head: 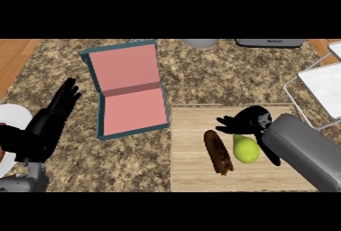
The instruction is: Pick the pear from the tray and place it in the tiered shelf
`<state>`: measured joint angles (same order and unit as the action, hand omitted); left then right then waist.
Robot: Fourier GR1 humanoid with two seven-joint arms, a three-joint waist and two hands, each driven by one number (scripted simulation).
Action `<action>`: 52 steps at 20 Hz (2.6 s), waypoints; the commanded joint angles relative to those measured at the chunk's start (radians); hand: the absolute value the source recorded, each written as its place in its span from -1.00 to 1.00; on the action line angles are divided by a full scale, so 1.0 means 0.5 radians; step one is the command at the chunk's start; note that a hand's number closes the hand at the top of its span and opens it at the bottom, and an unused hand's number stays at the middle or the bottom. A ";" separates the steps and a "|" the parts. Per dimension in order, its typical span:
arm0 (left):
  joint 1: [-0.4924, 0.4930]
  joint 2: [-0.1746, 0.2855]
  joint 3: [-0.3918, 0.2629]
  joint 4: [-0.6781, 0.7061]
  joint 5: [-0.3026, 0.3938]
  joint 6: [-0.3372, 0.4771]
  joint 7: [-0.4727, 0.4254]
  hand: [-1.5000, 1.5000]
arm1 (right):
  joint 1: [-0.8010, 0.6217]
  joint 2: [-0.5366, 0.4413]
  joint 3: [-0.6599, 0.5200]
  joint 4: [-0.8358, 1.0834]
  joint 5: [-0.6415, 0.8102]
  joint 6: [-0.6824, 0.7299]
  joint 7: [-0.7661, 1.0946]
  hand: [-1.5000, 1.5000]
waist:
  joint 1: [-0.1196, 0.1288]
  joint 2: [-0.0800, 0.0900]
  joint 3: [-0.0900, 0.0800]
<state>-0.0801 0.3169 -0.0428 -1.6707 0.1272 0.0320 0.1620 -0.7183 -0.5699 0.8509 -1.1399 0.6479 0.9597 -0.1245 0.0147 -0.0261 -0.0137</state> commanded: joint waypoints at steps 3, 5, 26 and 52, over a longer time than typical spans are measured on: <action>-0.062 -0.035 -0.024 -0.078 -0.058 0.054 0.092 0.00 | 0.194 -0.025 0.083 0.137 0.162 -0.233 -0.080 1.00 | -0.013 0.057 0.030; -0.021 -0.035 -0.014 -0.054 -0.018 -0.002 0.071 0.00 | 0.152 -0.044 0.044 0.182 0.216 -0.450 -0.250 1.00 | 0.001 0.060 0.030; 0.214 0.011 0.231 0.041 -0.027 0.059 0.023 0.00 | 0.372 -0.078 -1.257 0.102 -0.270 -1.378 -0.137 1.00 | -0.414 -0.086 0.036; 0.039 -0.086 0.062 0.005 -0.122 -0.059 -0.005 0.00 | 1.286 -0.155 -2.472 -2.219 -1.163 -1.622 1.235 1.00 | -0.049 0.047 0.026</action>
<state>-0.0434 0.2900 0.0126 -1.6802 0.0952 0.0093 0.1677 -0.0642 -0.6761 -0.3461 -2.1568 0.1249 0.1382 0.3796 -0.0346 -0.0082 -0.0012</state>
